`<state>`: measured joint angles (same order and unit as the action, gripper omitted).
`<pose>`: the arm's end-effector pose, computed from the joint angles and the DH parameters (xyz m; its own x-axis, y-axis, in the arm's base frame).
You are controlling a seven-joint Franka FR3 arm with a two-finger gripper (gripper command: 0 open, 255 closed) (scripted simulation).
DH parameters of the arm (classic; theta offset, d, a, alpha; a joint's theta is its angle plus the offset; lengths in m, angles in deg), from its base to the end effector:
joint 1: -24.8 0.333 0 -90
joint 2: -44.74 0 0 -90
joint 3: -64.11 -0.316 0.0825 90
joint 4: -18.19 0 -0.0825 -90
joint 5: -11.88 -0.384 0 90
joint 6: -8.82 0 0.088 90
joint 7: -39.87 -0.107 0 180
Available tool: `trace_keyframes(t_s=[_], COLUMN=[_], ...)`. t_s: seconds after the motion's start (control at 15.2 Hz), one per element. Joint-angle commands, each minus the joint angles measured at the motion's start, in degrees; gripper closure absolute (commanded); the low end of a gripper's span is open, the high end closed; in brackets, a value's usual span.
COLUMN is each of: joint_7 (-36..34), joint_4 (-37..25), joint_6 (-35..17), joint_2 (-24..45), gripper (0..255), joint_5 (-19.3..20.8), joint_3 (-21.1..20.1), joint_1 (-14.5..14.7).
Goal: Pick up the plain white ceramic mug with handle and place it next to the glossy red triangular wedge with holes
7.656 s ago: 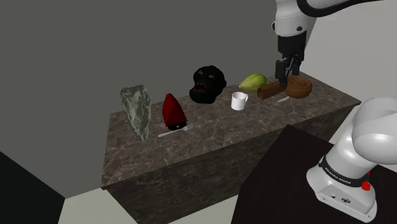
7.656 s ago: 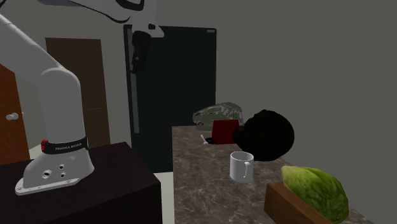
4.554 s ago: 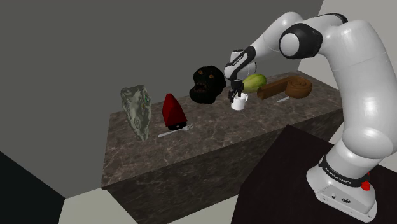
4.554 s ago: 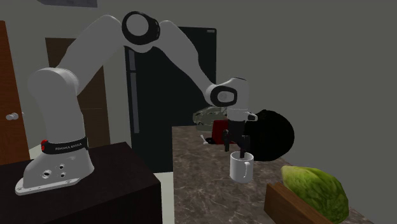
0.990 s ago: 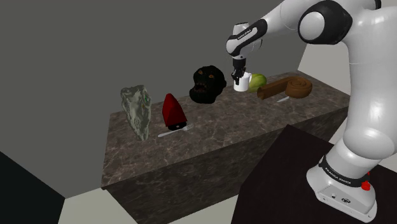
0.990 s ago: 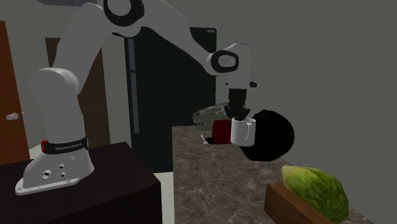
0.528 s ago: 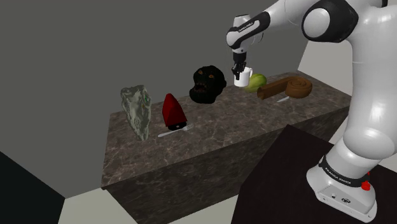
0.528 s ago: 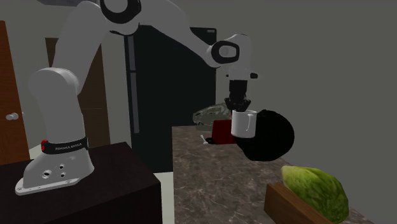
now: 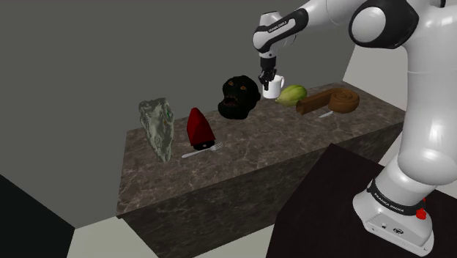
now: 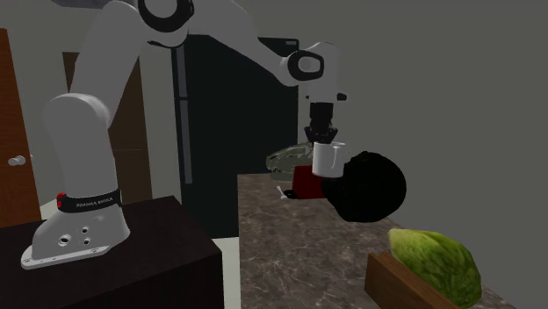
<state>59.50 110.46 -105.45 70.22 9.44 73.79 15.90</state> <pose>0.6399 -0.1982 0.3683 0.9980 0.0134 -0.0626 0.0144 -0.9998 0.0144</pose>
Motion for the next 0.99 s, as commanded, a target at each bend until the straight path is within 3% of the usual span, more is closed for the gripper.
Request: trace_keyframes(t_s=[0.0, 0.66, 0.92], joint_7=[-2.39, -13.72, -13.68], joint_4=[-0.79, -9.87, -8.35], joint_6=[0.04, 3.74, 1.21], joint_2=[0.78, 6.28, 7.29], gripper=[255, 255, 255], joint_5=[0.07, 0.42, 0.31], joint_3=[-0.69, -3.88, -3.93], joint_1=[1.62, 9.53, 9.53])
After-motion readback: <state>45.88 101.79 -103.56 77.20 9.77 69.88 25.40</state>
